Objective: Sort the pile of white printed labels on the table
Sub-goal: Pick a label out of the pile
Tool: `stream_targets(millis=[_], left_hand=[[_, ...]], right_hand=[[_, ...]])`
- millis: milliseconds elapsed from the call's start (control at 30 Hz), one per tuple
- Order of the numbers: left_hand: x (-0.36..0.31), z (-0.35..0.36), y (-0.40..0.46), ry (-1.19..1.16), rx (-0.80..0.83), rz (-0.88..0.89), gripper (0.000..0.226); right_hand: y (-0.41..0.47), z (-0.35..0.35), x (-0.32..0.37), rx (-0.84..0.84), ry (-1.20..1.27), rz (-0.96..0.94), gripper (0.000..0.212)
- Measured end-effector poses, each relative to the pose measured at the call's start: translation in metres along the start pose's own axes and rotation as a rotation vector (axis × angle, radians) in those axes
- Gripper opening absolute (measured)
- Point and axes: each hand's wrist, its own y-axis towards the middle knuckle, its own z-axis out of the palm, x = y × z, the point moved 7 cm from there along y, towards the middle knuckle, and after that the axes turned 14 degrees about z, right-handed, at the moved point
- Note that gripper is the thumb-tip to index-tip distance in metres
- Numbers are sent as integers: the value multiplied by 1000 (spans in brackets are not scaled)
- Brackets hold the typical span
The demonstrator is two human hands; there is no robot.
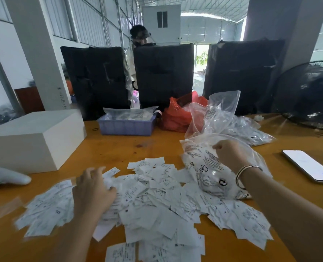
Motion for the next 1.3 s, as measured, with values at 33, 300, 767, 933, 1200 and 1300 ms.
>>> stream_targets(millis=[33,300,767,933,1200,1300], left_hand=[[-5,-5,0,-1,-50,27,64],[-44,-11,-7,-105,-164,254,42],[-108,3,-30,-1078,211,368,35],[-119,6,-35,-1314,338,332,41],[-109,8,-31,-1235,262,235,12],[-105,8,-29,-1172,170,212,9]], right_hand=[[5,11,-3,50,-200,-39,28],[11,34,-19,-10,113,9,7],[-129,39,63,789,1072,-193,37],[-173,63,75,1078,1016,-261,37],[-164,75,62,1010,1096,-134,40],[-161,75,64,953,1056,-164,39]])
